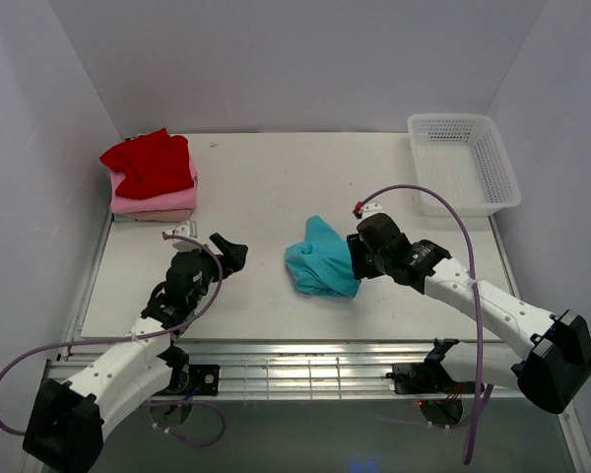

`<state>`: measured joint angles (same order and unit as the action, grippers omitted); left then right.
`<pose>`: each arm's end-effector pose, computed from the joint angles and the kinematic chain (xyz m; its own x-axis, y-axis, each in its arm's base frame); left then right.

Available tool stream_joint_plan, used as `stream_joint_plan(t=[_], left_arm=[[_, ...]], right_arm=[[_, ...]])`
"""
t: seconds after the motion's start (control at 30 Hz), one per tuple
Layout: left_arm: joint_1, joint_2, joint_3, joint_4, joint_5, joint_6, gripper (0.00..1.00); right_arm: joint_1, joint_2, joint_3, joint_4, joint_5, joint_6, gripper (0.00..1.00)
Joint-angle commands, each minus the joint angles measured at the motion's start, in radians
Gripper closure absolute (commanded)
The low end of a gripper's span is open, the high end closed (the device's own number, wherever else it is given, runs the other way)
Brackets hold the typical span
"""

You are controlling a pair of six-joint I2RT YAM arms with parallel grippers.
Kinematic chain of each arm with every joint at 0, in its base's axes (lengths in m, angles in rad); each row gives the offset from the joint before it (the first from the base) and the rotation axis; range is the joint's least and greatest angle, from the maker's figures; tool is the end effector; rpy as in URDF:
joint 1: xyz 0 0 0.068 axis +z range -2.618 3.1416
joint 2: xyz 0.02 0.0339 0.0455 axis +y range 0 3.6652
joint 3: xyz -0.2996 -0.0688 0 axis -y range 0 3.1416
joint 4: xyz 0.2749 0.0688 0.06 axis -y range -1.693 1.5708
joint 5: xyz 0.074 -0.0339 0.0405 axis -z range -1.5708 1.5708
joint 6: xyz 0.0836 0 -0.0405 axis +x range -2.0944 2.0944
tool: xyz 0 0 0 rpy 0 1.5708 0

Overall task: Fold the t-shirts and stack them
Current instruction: Flatten the tshirt out

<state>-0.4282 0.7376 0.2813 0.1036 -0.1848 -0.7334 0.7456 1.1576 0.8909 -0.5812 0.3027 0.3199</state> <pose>0.2047 -0.0766 0.1938 -0.4017 -0.5400 -0.7397 -0.0237 0.8135 -0.5810 0.2244 0.1733 0.2580 -0.6811 -0.2203 -0.6983 -0.3039 0.9527 -0.0042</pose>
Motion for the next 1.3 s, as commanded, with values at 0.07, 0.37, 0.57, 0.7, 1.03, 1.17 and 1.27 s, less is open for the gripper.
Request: stream_joint_plan(t=[0.07,0.37,0.57,0.7,1.03,1.17,1.27], left_arm=[[-0.113,0.236,0.057,0.281,0.169,0.133,0.10],[-0.282,0.485,0.191,0.344,0.070,0.184,0.08],[-0.284,0.416,0.147,0.343,0.035,0.207,0.07],[-0.282,0.388,0.119,0.343,0.022,0.207,0.06],[-0.282,0.405,0.117,0.343,0.036,0.175,0.06],[-0.282,0.379,0.107,0.340,0.027,0.187,0.06],[-0.282,0.353,0.099,0.332,0.016,0.193,0.06]], right_arm=[[0.031,0.004,-0.050,0.196,-0.124,0.036,0.49],[0.034,0.132,-0.027,0.245,-0.122,0.001,0.58],[0.038,0.165,0.013,0.198,-0.053,-0.002,0.58],[0.038,0.113,0.034,0.146,0.009,-0.004,0.53],[0.037,0.079,0.010,0.118,0.033,-0.007,0.52],[0.037,0.113,-0.020,0.145,-0.004,-0.002,0.54],[0.037,0.129,-0.029,0.167,-0.016,0.001,0.54]])
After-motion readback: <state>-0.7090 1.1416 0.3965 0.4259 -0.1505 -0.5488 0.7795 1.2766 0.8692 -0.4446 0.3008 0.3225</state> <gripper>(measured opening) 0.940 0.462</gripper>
